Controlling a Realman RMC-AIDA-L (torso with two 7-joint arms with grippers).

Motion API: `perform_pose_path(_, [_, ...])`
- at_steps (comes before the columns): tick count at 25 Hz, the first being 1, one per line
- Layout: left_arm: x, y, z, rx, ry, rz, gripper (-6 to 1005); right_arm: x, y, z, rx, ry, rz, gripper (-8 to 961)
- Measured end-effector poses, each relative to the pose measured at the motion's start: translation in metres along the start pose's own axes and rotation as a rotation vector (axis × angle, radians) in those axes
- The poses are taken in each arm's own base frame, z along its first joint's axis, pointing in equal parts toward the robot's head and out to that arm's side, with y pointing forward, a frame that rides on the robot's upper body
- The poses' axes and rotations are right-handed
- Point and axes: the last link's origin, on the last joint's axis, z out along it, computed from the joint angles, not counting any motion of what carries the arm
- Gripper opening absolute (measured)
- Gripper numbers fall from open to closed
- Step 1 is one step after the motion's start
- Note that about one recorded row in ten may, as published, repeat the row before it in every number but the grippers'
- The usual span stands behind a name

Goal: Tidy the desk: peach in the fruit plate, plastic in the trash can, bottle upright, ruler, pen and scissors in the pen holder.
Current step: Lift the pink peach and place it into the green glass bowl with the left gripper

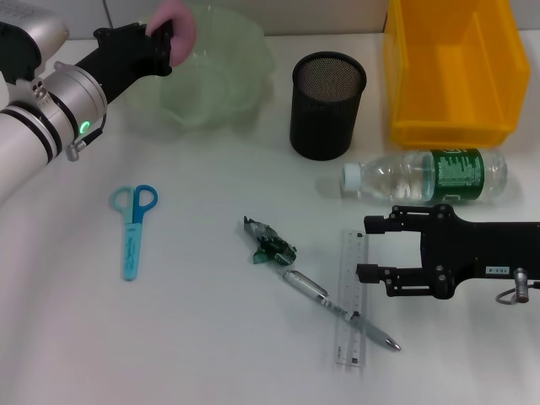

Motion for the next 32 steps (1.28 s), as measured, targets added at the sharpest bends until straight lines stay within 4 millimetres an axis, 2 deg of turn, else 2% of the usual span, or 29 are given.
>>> perform_pose_path(32, [-0.0017, 0.0015, -0.0004, -0.007, -0.006, -0.006, 115, -0.0006, -0.0005, -0.0002, 0.003, -0.004, -0.001, 743])
